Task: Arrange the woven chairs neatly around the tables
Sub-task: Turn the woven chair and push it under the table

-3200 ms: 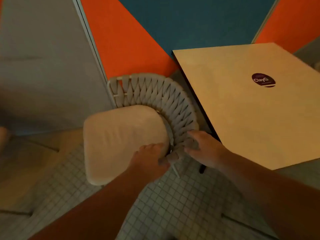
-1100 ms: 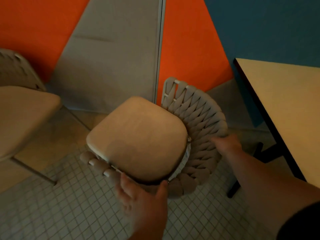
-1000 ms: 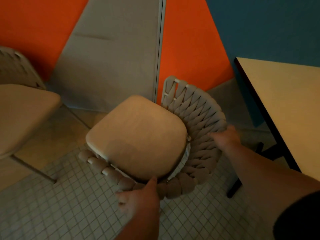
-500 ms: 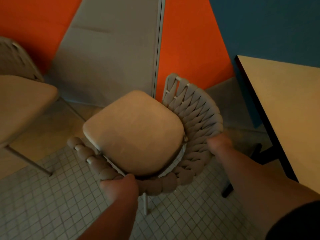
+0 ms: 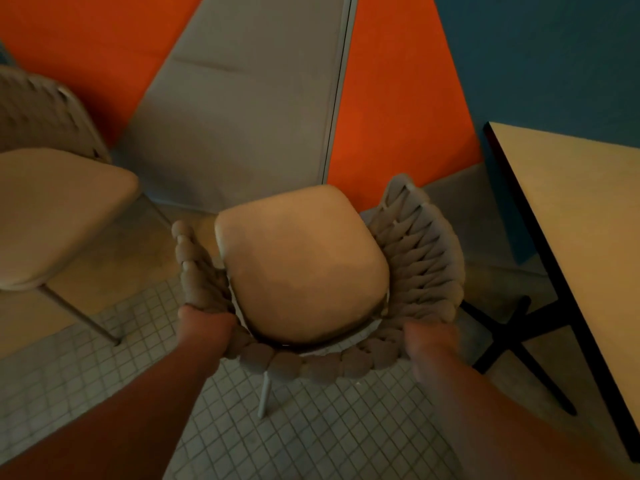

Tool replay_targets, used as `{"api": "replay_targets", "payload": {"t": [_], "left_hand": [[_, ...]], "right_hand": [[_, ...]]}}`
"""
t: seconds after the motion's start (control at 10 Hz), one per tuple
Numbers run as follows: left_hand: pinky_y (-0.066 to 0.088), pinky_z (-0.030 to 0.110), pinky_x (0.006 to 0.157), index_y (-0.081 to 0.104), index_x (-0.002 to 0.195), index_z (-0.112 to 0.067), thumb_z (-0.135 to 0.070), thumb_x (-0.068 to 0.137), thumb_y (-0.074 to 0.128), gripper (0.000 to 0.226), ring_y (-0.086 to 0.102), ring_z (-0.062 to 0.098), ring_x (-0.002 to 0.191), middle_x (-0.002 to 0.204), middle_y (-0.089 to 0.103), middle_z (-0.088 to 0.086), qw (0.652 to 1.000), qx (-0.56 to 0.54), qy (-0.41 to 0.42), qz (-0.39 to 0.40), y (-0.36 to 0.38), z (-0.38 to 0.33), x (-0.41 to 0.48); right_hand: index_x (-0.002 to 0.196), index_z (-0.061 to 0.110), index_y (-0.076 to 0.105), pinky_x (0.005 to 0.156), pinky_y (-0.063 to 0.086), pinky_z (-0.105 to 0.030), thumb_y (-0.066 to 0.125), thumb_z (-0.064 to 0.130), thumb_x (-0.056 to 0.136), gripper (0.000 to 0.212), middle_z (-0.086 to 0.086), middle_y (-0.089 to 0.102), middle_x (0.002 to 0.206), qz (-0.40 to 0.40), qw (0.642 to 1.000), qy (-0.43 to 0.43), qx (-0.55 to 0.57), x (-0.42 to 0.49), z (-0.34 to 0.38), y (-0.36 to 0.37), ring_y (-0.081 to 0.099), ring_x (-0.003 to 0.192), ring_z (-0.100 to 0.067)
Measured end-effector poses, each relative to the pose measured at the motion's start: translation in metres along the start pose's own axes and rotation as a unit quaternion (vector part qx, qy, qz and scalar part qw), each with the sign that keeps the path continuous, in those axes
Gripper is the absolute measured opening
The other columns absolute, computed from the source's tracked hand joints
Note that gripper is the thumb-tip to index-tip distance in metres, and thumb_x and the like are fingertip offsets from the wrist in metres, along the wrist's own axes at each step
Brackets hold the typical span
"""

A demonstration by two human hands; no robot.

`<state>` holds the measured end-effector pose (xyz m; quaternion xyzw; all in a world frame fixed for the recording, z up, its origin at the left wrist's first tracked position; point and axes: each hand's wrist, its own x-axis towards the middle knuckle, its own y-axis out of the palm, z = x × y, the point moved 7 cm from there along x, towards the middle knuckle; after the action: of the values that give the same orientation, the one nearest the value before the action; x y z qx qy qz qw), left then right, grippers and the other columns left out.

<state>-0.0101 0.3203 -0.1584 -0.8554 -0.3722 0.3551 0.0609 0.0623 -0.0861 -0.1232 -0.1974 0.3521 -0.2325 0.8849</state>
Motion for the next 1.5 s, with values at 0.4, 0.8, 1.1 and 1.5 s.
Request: {"api": "replay_targets", "payload": {"t": [0.4, 0.8, 1.1, 1.5], "left_hand": [[0.057, 0.044, 0.067, 0.047, 0.128, -0.005, -0.016, 0.056, 0.081, 0.081, 0.063, 0.033, 0.092, 0.114, 0.061, 0.019, 0.992, 0.074, 0.070, 0.075, -0.006, -0.056, 0.042], [0.035, 0.043, 0.103, 0.050, 0.130, -0.034, -0.087, 0.073, 0.040, 0.079, 0.049, 0.022, 0.123, 0.132, 0.054, -0.008, 0.663, 0.572, 0.413, 0.250, 0.116, -0.021, -0.157], [0.037, 0.029, 0.067, 0.045, 0.078, -0.028, -0.074, 0.082, 0.054, 0.047, 0.063, 0.016, 0.083, 0.089, 0.064, -0.007, 0.642, 0.596, 0.423, 0.233, 0.131, -0.028, -0.150], [0.041, 0.031, 0.066, 0.056, 0.089, -0.029, -0.073, 0.084, 0.051, 0.045, 0.054, 0.016, 0.072, 0.076, 0.054, -0.007, 0.613, 0.599, 0.444, 0.260, 0.131, -0.021, -0.145]], "right_hand": [[0.098, -0.002, 0.065, 0.076, 0.060, -0.055, 0.073, 0.012, 0.083, 0.022, -0.022, 0.069, 0.097, 0.021, 0.998, 0.028, 0.052, -0.031, -0.027, 0.020, 0.069, 0.083, -0.039], [0.159, 0.031, 0.012, 0.123, 0.006, -0.047, 0.049, 0.105, 0.037, 0.147, 0.002, -0.008, 0.167, 0.187, 0.691, -0.376, -0.588, 0.012, 0.054, -0.022, -0.017, 0.151, -0.023], [0.136, 0.051, 0.049, 0.110, 0.036, -0.037, 0.045, 0.109, 0.033, 0.118, 0.020, 0.055, 0.137, 0.249, 0.568, -0.426, -0.659, 0.026, 0.061, 0.009, 0.050, 0.125, -0.013], [0.131, 0.043, 0.059, 0.108, 0.041, -0.031, 0.060, 0.100, 0.037, 0.109, 0.018, 0.059, 0.132, 0.241, 0.624, -0.413, -0.618, 0.016, 0.053, -0.001, 0.053, 0.122, -0.011]]}}
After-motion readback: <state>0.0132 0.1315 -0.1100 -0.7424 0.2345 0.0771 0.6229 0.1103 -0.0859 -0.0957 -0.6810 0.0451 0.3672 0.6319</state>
